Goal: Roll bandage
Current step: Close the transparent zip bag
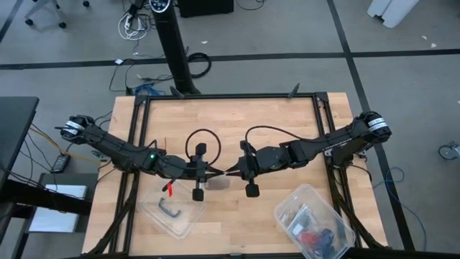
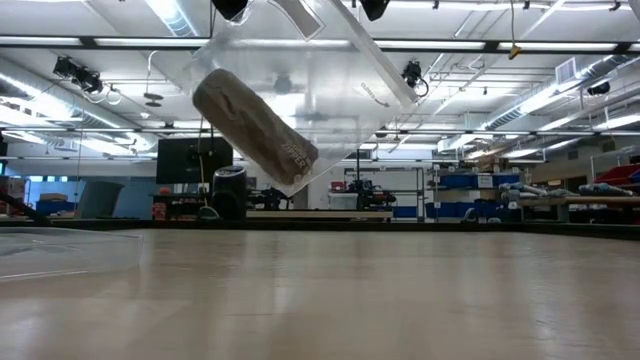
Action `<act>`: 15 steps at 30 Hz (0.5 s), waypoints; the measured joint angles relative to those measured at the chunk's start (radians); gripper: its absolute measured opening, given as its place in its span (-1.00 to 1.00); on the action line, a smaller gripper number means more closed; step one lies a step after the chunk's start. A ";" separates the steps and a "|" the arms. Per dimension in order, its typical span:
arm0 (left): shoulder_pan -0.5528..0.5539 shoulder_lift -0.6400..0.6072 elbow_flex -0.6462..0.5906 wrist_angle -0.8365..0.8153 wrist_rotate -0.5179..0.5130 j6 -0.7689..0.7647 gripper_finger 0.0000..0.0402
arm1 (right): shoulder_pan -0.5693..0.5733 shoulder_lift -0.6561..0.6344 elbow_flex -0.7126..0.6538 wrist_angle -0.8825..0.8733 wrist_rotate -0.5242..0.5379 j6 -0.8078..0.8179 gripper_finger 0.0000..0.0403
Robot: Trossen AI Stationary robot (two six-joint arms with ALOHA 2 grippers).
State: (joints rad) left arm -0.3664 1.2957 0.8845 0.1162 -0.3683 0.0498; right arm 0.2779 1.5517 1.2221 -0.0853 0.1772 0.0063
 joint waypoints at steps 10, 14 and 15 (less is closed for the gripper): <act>0.000 -0.002 -0.001 0.017 -0.042 0.029 -1.00 | 0.000 0.000 0.001 -0.036 0.016 0.019 -0.95; 0.000 -0.005 -0.002 0.023 -0.042 0.029 -1.00 | 0.005 0.000 0.003 -0.057 0.027 0.028 -0.95; 0.000 -0.006 -0.002 0.023 -0.042 0.029 -1.00 | 0.005 0.000 0.003 -0.065 0.033 0.031 -0.95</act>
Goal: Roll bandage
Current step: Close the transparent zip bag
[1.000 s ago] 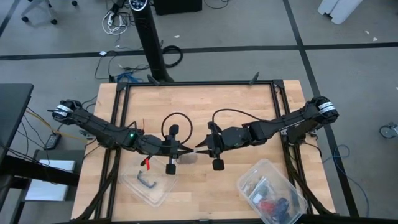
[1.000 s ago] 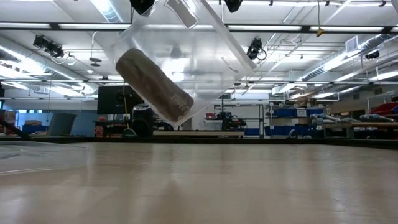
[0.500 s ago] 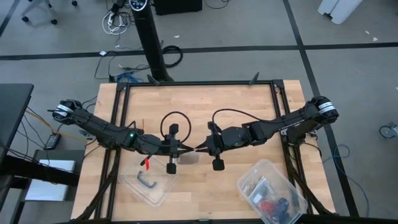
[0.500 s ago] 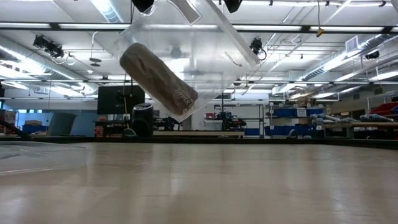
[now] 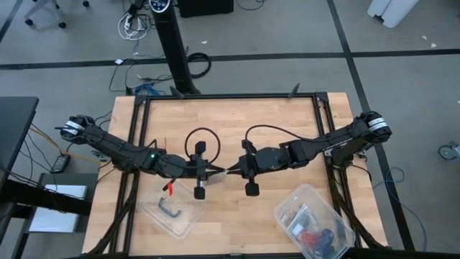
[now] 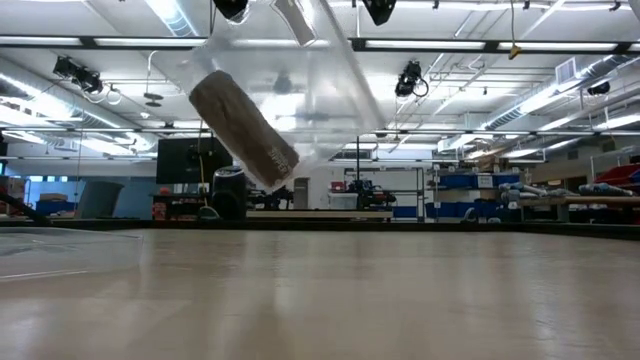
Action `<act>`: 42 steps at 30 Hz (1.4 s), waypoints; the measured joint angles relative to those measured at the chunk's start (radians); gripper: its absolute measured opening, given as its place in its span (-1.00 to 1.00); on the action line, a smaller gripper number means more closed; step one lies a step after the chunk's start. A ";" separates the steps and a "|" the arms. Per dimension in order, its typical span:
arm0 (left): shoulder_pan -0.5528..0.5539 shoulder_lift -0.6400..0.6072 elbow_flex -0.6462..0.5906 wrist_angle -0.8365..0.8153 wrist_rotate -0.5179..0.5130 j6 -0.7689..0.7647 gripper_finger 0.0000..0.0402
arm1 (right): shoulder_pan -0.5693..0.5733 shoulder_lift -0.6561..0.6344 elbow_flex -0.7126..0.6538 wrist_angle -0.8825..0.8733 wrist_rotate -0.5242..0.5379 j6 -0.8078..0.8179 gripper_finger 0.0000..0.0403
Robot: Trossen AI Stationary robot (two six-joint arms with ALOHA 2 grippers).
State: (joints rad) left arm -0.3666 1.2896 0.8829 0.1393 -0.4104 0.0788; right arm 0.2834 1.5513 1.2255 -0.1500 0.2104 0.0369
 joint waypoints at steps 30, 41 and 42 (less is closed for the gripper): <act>-0.017 -0.108 0.002 -0.004 -0.011 0.018 -1.00 | 0.020 0.003 -0.006 -0.226 0.077 0.100 -1.00; -0.018 -0.108 0.002 -0.019 -0.011 0.015 -1.00 | 0.097 -0.001 -0.006 -0.047 0.261 0.027 -0.43; -0.020 -0.108 0.002 -0.019 -0.011 0.014 -1.00 | 0.100 -0.001 -0.005 -0.017 0.274 0.009 -0.39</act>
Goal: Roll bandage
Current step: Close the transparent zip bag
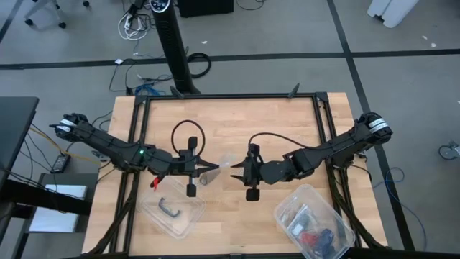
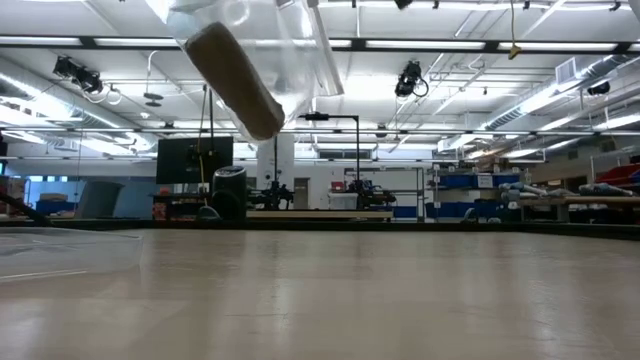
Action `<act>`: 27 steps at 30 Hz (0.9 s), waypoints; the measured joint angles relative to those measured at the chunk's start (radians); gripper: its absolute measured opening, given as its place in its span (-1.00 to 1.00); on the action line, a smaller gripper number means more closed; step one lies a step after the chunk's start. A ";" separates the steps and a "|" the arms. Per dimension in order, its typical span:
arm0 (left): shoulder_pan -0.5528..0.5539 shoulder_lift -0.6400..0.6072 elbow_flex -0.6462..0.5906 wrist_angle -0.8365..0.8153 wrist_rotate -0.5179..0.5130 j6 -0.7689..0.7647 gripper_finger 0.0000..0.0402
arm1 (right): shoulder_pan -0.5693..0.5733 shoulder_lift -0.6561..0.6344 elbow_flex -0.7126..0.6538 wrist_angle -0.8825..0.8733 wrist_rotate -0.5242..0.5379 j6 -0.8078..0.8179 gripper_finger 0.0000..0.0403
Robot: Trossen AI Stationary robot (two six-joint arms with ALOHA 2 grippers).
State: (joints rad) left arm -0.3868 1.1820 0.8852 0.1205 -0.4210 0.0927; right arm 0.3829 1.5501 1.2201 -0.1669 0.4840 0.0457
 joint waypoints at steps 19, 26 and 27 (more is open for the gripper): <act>-0.001 0.002 0.000 0.042 0.004 0.007 -1.00 | -0.037 0.002 0.001 0.089 0.039 -0.127 -0.48; -0.001 0.002 -0.001 0.048 0.004 0.011 -1.00 | -0.044 0.002 0.001 0.090 0.038 -0.163 -0.92; -0.001 0.002 -0.001 0.048 0.004 0.011 -1.00 | -0.044 0.002 0.001 0.090 0.038 -0.169 -0.94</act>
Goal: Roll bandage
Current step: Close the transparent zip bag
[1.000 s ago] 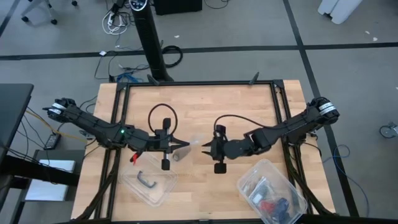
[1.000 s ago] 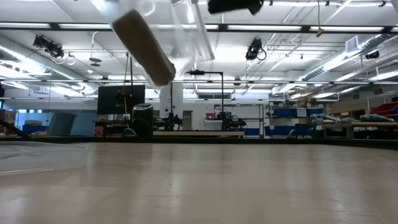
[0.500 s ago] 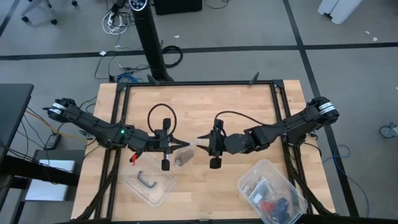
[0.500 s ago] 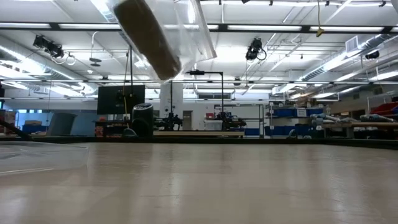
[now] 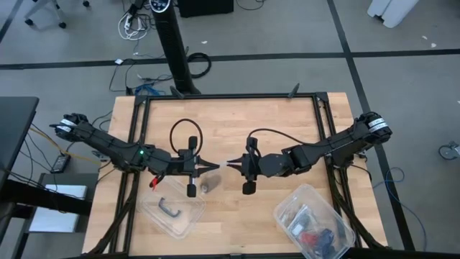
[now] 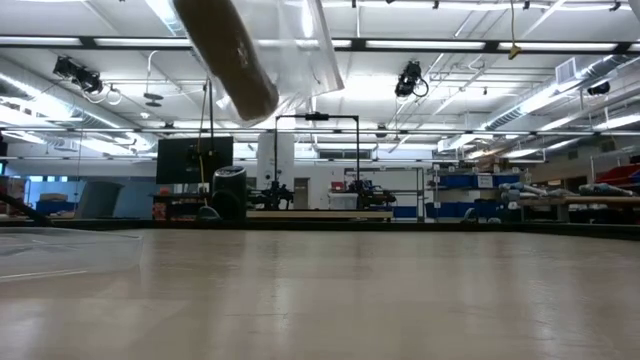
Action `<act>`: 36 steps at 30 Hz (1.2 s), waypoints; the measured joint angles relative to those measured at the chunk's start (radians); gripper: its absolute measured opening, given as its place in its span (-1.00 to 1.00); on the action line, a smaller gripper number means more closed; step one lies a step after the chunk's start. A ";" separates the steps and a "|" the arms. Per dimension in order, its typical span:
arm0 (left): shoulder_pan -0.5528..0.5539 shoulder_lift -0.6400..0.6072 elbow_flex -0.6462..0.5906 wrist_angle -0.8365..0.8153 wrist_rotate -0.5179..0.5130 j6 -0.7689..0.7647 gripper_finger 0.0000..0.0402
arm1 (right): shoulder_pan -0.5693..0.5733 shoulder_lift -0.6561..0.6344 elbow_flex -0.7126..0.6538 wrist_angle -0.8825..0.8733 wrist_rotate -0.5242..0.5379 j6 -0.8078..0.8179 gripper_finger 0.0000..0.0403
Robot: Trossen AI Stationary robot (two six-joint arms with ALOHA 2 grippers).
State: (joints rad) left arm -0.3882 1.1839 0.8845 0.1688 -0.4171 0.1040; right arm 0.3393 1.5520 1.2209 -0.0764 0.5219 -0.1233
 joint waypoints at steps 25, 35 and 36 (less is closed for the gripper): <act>-0.033 -0.009 0.000 0.042 -0.004 0.035 -1.00 | 0.042 -0.007 -0.018 -0.158 0.033 0.187 -0.77; -0.034 -0.009 0.000 0.048 -0.008 0.046 -1.00 | 0.077 -0.004 -0.018 -0.058 0.143 0.149 -0.02; -0.034 -0.009 0.000 0.050 -0.008 0.046 -1.00 | 0.070 -0.001 -0.018 -0.044 0.140 0.136 0.04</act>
State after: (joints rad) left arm -0.4218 1.1748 0.8841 0.2192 -0.4255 0.1501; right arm 0.4095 1.5512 1.2034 -0.1202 0.6619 0.0132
